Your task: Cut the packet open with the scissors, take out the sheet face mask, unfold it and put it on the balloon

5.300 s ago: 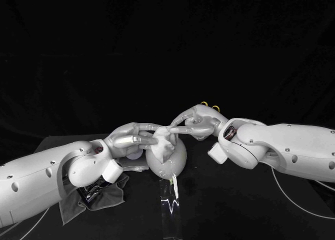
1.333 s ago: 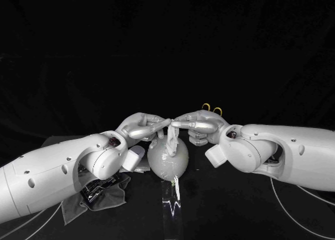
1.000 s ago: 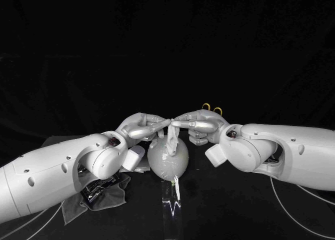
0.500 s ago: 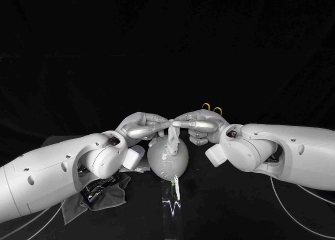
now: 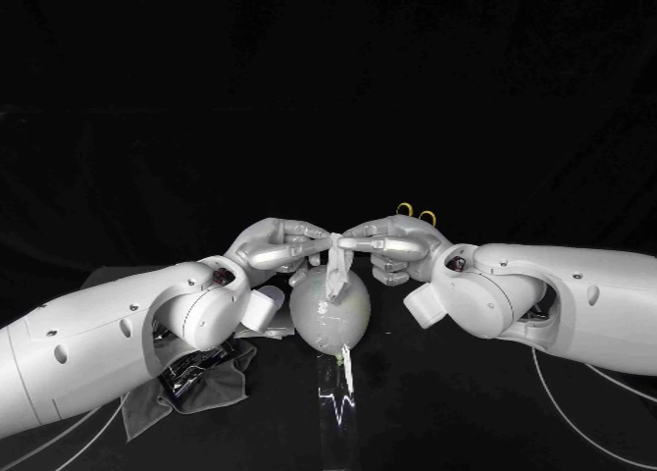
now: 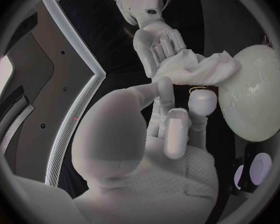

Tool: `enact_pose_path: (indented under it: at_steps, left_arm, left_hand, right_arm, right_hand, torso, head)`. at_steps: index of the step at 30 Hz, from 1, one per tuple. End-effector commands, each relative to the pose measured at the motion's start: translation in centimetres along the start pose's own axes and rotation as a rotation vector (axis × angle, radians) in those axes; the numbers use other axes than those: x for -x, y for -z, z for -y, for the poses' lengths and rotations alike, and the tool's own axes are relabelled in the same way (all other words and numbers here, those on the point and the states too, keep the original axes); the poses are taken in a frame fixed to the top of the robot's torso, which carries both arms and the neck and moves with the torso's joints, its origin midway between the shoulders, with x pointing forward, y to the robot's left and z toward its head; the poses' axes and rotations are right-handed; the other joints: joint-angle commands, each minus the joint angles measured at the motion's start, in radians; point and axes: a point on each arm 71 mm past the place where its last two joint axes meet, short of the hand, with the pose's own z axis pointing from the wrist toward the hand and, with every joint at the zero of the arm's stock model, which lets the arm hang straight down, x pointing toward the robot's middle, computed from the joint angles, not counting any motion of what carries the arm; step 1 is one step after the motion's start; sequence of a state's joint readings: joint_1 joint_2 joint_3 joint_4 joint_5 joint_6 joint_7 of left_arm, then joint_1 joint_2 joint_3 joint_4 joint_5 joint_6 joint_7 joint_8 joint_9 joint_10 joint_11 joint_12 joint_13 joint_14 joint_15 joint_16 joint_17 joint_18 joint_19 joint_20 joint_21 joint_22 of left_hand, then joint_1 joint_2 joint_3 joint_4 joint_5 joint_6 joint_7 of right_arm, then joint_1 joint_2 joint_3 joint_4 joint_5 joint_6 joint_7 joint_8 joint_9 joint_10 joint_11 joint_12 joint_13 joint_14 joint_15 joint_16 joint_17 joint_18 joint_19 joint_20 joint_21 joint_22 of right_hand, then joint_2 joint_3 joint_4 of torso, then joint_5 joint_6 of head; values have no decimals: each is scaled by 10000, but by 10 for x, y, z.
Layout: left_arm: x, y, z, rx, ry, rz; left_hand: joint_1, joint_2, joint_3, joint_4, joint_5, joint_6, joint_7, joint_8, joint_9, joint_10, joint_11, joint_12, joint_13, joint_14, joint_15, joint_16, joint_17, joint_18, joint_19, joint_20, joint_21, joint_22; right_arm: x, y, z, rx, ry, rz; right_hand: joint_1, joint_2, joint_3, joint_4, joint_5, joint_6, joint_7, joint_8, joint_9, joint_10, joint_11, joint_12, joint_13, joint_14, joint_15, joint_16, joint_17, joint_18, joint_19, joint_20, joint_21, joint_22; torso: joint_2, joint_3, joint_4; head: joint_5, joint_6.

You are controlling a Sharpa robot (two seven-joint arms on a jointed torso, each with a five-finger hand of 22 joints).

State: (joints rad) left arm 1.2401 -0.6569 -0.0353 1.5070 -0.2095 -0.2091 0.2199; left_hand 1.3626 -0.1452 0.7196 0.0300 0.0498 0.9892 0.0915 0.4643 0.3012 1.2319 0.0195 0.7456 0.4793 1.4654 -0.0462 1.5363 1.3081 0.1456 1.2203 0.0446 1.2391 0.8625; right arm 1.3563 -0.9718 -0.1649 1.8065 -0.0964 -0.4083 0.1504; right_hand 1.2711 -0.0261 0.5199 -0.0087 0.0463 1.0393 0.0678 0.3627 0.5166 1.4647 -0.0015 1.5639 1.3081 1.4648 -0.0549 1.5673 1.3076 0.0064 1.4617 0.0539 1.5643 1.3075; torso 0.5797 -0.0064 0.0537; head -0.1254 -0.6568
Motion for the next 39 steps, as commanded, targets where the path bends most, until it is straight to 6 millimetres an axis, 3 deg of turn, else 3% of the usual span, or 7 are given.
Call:
enact_pose_path:
  at_steps: [1, 25, 39]
  left_arm:
    - [2, 0, 3, -200, 38, 197]
    - [12, 5, 1, -119, -6, 544]
    - [21, 13, 4, -472, 459, 946]
  left_hand:
    - [-100, -5, 87, -23, 21, -59, -6, 152, 1435, 198, -130, -4, 24, 785, -91, 44, 1620, -112, 63, -18, 61, 29]
    - [-272, -45, 311, -138, 19, -78, -13, 192, 1588, 220, -137, 9, 74, 790, -98, 43, 1624, -117, 74, -26, 104, 76]
    - [-308, -51, 369, -175, 21, -79, -19, 205, 1631, 232, -143, 14, 87, 793, -103, 45, 1632, -129, 108, -29, 143, 146]
  right_arm:
    - [1, 1, -2, 252, 120, 13]
    - [12, 2, -3, 487, 200, 527]
    - [41, -4, -17, 945, 474, 1527]
  right_hand:
    - [36, 106, 62, -4, 23, 73, 14, 68, 371, 1061, -24, 69, 2627, 1060, -72, 35, 2632, -64, 1091, -55, 65, 2633]
    - [41, 97, 94, -35, 22, 46, 10, 123, 420, 1061, -28, 69, 2627, 1060, -74, 35, 2632, -64, 1091, -55, 65, 2633]
    - [49, 85, 127, -69, 23, 18, 8, 170, 462, 1061, -30, 69, 2627, 1060, -76, 35, 2632, -64, 1091, -55, 65, 2633]
  torso:
    - [1, 2, 2]
    - [1, -2, -4]
    - [-2, 0, -4]
  head:
    - [-6, 10]
    - [-18, 31]
    - [-82, 50]
